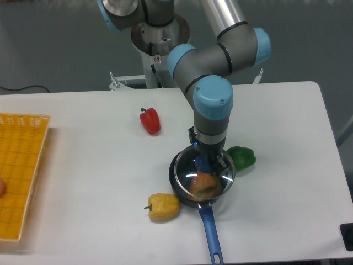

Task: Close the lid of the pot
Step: 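Lower the glass lid onto the saucepan rim, then hold the lid seated on the saucepan and release the knob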

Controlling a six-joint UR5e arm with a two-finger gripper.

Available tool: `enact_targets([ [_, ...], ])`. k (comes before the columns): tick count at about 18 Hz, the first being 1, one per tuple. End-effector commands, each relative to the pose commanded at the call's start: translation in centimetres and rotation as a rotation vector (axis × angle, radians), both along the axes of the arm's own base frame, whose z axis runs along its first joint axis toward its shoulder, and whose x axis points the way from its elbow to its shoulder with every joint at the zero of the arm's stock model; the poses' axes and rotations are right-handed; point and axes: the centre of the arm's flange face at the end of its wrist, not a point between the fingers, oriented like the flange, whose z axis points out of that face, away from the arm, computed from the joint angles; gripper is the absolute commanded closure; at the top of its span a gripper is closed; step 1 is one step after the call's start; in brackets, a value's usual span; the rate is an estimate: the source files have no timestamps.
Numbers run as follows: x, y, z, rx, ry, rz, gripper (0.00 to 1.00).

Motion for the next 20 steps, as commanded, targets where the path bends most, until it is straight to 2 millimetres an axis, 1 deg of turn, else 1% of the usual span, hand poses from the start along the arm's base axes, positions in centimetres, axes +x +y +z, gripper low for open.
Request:
enact_targets([
  [1, 0.3, 0.3, -0.3, -0.012, 0.004, -0.005, 0.45],
  [3, 0.7, 0.8, -0.2, -0.01, 0.01, -0.005, 0.45],
  [6, 0.7, 0.7, -0.2, -0.011, 0.011, -0.007, 0.45],
  [20, 1.1, 0.4, -1.3, -0.023, -0.005, -0.008, 0.43],
])
